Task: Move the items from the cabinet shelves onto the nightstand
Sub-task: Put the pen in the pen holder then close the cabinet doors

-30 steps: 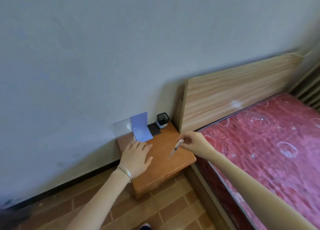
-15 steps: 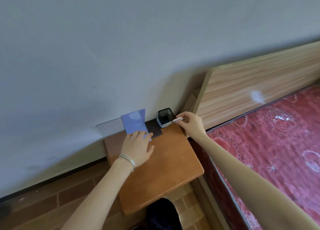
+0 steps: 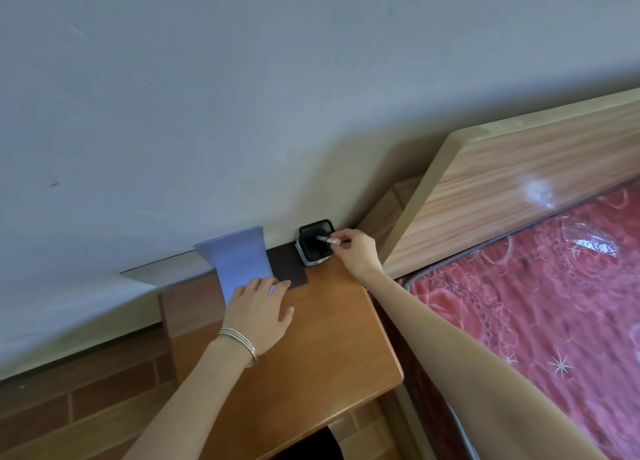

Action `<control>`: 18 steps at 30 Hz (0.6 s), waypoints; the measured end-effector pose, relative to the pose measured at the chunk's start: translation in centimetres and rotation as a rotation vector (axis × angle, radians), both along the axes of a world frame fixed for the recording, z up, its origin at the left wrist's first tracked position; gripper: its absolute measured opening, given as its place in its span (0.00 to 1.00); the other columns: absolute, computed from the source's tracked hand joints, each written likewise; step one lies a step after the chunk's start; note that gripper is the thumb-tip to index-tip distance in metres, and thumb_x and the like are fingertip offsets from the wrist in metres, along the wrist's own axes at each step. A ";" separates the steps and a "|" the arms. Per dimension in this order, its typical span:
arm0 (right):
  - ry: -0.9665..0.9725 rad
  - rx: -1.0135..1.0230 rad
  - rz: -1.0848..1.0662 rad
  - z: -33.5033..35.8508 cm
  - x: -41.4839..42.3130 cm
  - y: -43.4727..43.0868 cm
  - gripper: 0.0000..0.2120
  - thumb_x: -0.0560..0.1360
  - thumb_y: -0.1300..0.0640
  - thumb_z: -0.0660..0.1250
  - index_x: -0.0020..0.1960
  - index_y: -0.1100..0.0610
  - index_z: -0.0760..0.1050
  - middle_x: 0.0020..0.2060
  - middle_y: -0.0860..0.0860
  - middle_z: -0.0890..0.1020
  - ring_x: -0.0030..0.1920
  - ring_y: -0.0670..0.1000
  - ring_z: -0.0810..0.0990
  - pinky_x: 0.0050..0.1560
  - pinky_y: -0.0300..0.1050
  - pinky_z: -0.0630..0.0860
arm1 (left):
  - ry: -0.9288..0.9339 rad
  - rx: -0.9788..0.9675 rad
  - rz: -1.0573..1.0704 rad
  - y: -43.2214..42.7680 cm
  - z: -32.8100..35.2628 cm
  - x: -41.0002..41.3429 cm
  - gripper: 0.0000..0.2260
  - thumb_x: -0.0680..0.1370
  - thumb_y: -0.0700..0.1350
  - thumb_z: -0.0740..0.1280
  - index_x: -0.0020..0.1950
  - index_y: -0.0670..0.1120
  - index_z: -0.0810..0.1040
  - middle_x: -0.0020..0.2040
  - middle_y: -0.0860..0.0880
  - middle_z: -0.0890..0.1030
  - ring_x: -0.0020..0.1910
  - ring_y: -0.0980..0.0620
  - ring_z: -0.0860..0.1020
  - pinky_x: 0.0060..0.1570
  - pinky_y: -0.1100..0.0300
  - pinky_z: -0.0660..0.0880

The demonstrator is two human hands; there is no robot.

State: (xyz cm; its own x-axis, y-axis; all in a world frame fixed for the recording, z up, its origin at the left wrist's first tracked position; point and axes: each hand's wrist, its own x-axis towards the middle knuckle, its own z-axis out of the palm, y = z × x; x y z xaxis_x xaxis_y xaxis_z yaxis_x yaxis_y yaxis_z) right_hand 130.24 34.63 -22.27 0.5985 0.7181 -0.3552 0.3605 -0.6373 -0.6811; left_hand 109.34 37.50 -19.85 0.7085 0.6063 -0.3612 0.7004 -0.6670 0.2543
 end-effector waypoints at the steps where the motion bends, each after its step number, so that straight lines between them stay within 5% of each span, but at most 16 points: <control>1: 0.018 -0.012 0.003 -0.2 0.2 0.2 0.09 0.75 0.62 0.64 0.53 0.60 0.79 0.51 0.57 0.79 0.48 0.51 0.77 0.44 0.38 0.69 | 0.010 -0.001 -0.002 0.1 -0.1 0.2 0.23 0.80 0.55 0.54 0.74 0.52 0.60 0.70 0.52 0.66 0.68 0.50 0.64 0.63 0.55 0.63; 7: 0.077 -0.059 0.036 -1.2 1.3 0.1 0.10 0.74 0.64 0.64 0.53 0.62 0.79 0.56 0.57 0.78 0.56 0.55 0.77 0.57 0.45 0.73 | 0.003 -0.007 0.007 -0.4 -0.2 1.6 0.22 0.80 0.55 0.54 0.74 0.52 0.61 0.70 0.52 0.67 0.68 0.51 0.64 0.64 0.56 0.62; 14: 0.080 -0.144 0.228 -1.2 1.0 -0.6 0.26 0.72 0.63 0.67 0.69 0.64 0.65 0.69 0.59 0.66 0.70 0.56 0.63 0.62 0.34 0.56 | -0.012 0.018 -0.009 -0.4 -0.4 2.2 0.22 0.80 0.54 0.56 0.73 0.51 0.62 0.69 0.52 0.68 0.68 0.51 0.64 0.63 0.55 0.63; 18: 0.030 -0.133 0.269 -0.3 1.1 -2.1 0.30 0.72 0.62 0.67 0.72 0.61 0.62 0.71 0.57 0.64 0.71 0.54 0.62 0.66 0.37 0.56 | -0.046 0.051 -0.022 0.0 -0.1 1.9 0.22 0.79 0.54 0.57 0.73 0.51 0.64 0.69 0.52 0.69 0.68 0.50 0.65 0.67 0.53 0.60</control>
State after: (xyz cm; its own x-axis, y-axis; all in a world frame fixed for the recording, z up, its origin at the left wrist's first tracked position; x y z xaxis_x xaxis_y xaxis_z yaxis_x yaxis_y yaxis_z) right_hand 131.31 32.50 -22.54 0.3806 0.7957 -0.4712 0.5097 -0.6057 -0.6110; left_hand 111.29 37.49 -19.91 0.7367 0.6075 -0.2970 0.6740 -0.6948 0.2509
